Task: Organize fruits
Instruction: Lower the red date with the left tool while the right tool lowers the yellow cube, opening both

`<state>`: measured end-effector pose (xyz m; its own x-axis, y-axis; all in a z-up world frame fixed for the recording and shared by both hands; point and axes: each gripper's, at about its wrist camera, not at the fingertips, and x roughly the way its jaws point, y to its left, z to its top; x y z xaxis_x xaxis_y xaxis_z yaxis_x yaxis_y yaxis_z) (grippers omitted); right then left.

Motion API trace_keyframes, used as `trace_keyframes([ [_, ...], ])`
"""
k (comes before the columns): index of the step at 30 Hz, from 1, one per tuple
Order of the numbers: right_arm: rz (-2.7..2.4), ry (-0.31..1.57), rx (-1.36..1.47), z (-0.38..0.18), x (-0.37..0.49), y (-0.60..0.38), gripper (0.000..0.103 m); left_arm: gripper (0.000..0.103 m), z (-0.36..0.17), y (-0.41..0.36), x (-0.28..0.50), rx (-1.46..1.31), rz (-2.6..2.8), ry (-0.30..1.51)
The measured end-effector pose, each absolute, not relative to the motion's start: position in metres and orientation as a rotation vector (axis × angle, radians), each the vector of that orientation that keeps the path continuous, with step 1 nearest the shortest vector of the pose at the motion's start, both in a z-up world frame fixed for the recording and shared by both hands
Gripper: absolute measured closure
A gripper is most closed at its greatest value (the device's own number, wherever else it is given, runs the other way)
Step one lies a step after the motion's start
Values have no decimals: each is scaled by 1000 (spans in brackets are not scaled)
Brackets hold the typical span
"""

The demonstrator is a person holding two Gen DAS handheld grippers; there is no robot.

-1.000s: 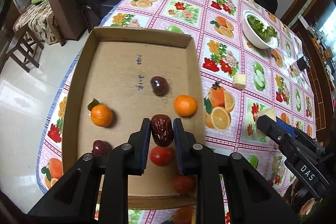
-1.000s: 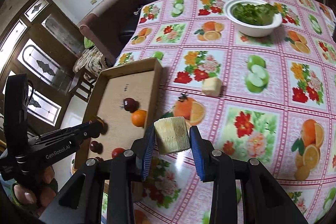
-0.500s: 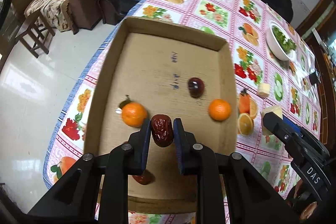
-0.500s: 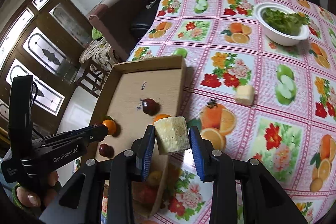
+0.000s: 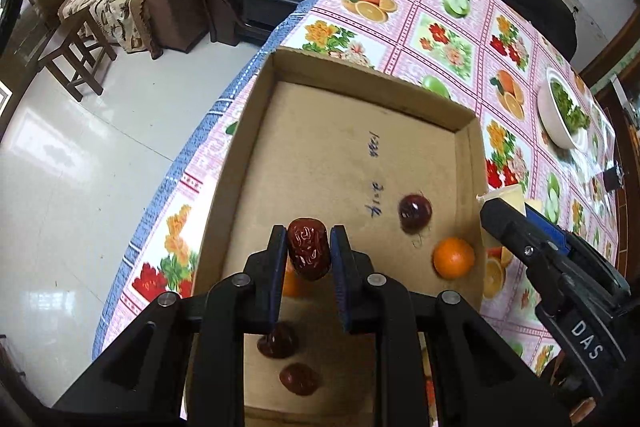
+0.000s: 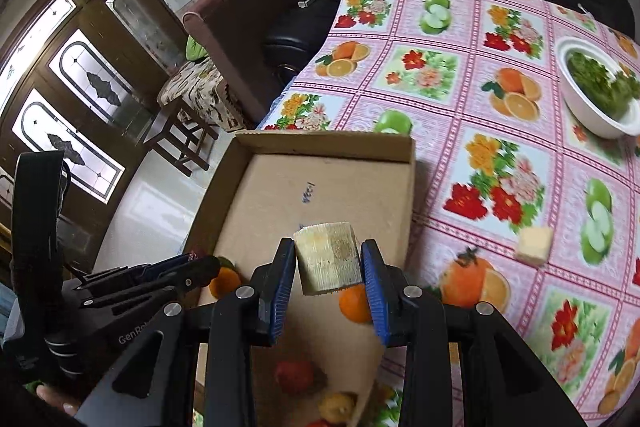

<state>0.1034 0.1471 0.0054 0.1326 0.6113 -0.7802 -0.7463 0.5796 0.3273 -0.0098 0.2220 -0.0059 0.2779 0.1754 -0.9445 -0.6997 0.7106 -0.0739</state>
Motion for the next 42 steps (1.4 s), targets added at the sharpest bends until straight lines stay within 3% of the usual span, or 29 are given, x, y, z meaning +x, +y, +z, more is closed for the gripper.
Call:
trace_keyframes([
  [42,898,1111,-219,-45,140,212,69,84,-47,254,30,-531,654,1235],
])
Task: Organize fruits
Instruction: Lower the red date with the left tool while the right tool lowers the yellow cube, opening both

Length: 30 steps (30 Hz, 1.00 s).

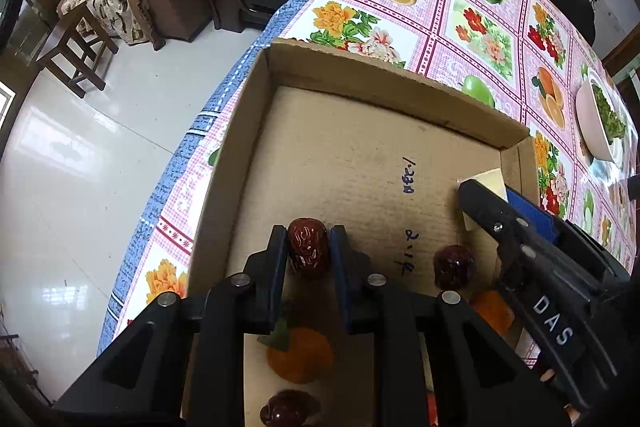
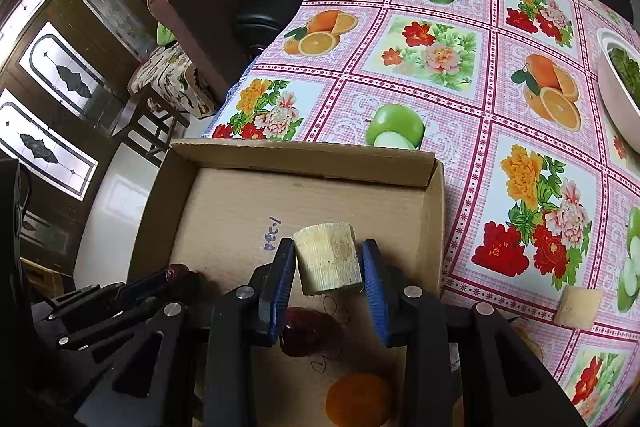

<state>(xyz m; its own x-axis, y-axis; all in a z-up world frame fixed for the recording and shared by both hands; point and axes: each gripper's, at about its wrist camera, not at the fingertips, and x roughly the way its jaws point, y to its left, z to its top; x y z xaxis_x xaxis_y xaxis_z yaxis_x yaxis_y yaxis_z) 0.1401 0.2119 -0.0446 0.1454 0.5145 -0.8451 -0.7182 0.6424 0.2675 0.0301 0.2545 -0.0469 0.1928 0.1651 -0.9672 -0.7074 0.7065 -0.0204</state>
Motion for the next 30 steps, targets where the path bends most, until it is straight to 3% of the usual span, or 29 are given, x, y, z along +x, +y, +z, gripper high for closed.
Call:
trace_keyframes([
  [21,889,1117,-264,-55,137,210,67,83,-51,244,45,-460,664,1235],
  [30,925,1117,-178,-39,139,175,65,69,-32,231,33,-471,653,1206],
])
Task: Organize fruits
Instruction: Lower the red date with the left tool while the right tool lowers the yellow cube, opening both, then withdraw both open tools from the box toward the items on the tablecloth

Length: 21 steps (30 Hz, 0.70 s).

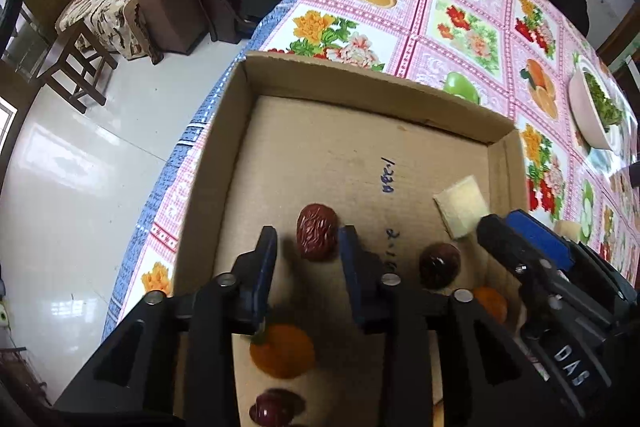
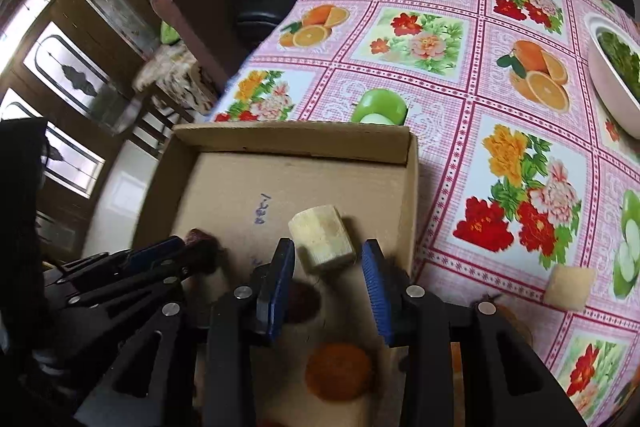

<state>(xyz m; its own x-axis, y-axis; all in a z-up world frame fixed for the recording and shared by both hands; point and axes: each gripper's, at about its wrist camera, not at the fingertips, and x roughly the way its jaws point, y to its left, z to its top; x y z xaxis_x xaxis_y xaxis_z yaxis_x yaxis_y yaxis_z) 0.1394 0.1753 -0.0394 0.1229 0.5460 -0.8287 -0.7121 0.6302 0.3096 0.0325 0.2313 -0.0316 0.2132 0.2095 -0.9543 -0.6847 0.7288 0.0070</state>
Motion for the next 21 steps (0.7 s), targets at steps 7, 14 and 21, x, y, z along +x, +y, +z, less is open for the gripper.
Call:
trace_keyframes([
  [7,932,1108,-61,-17,142,129,62,69,-6,217,21,-467,677,1160],
  [14,861,1101,36,-6,145,56,61,69,14,192,22,-452,649,1131],
  [21,719,1129,107,-16,151,-20,61,69,20,160,37,-430,584,1133],
])
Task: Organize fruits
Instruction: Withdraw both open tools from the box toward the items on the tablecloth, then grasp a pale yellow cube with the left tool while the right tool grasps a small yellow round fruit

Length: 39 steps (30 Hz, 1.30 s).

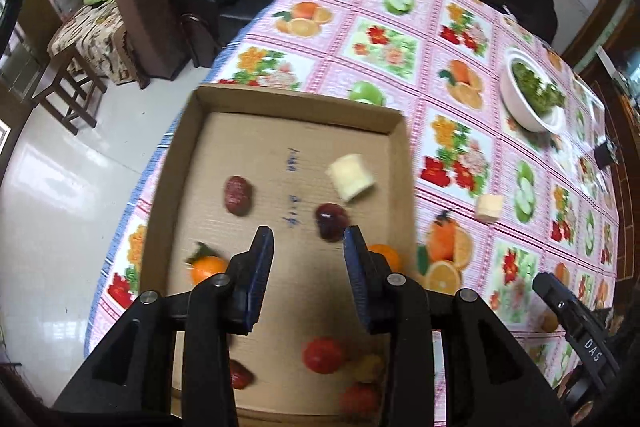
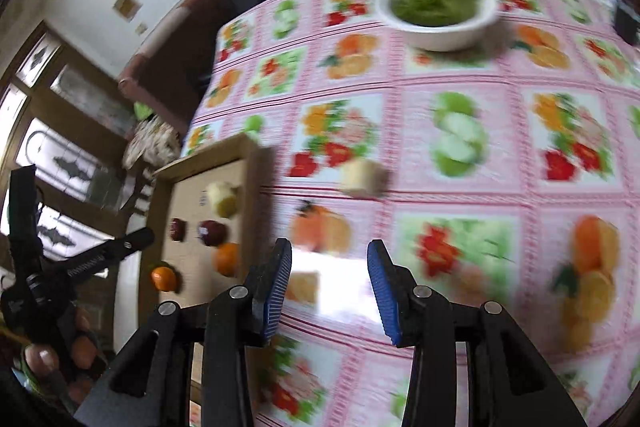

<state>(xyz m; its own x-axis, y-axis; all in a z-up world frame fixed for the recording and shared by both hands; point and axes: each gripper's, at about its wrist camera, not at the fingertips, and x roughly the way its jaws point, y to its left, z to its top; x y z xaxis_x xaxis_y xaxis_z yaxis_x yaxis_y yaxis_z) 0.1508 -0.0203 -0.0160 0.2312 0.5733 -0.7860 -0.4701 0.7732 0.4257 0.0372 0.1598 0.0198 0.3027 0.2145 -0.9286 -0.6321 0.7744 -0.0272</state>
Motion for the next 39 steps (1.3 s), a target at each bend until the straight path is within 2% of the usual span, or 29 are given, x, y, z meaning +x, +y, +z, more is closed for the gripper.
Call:
trace_keyframes([
  [20,477,1153,166,-40,149,-162,61,69,8,82,63,-408,449,1191],
  [39,357,1132,193,-61,162,-233,61,69,-14,48,107,-430,354,1244],
])
